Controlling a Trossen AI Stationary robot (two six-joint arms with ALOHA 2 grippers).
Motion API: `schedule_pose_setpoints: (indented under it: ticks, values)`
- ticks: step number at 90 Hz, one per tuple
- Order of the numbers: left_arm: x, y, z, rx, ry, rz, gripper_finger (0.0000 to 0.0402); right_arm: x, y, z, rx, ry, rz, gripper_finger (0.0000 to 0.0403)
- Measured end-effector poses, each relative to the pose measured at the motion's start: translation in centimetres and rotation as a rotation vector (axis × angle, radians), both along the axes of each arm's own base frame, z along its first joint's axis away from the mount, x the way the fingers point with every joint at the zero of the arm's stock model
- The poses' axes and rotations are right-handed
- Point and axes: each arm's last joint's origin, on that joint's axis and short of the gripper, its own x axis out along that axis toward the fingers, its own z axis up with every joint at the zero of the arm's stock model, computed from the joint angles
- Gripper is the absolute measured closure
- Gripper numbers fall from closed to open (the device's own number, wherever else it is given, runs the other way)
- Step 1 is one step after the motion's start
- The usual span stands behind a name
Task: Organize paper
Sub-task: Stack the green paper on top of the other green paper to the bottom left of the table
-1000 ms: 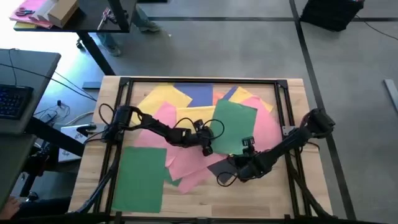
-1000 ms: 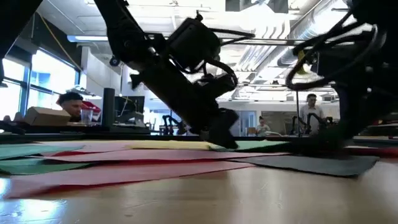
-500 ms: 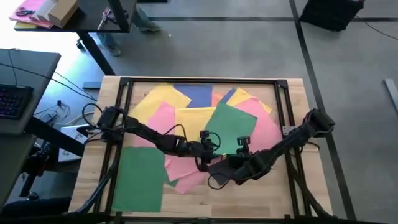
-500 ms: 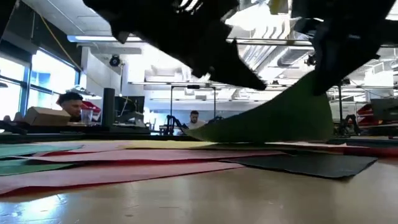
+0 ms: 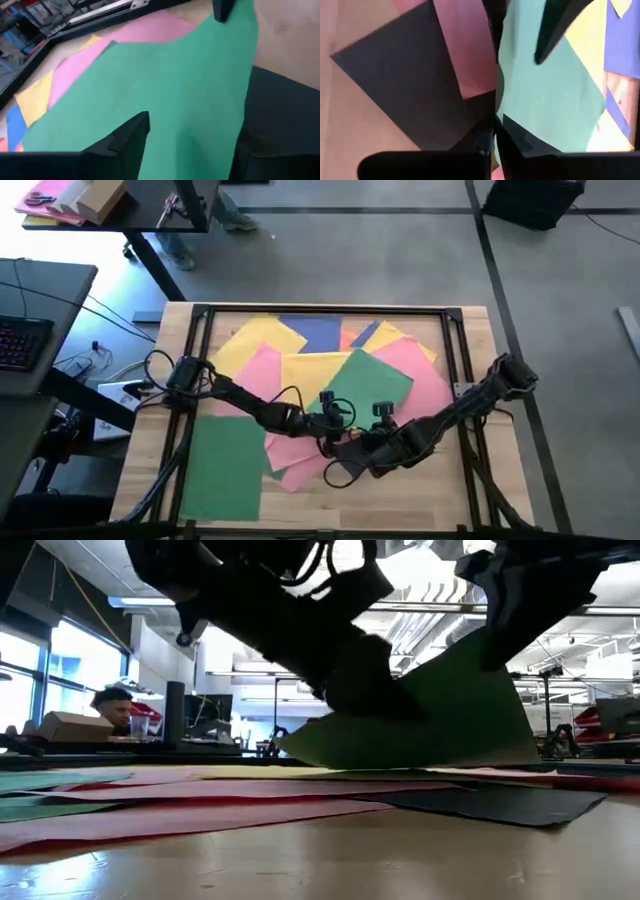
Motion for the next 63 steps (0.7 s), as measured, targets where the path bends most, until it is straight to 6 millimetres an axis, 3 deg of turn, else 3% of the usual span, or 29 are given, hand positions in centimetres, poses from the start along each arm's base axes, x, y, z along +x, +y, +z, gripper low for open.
schedule_pose_setpoints:
  ticks: [15,28,46,63]
  values:
    - [-0.3,0.1,-0.5,0.024,0.059,0.011,0.0380,0.0,0.4,0.1,-0.004,-0.027,0.012,0.0403]
    - [-0.4,0.0,-0.1,0.066,0.136,0.045,0.0392,-0.2,1.2,0.7,0.003,-0.032,0.047,0.0395]
    - [-1.4,-0.9,4.7,0.178,0.340,0.085,0.0400,-0.5,1.9,2.1,0.045,-0.064,-0.045,0.0315]
    - [-6.3,-1.7,10.4,0.162,0.537,0.208,0.0401,-0.9,2.7,1.7,0.114,-0.110,-0.116,0.0250]
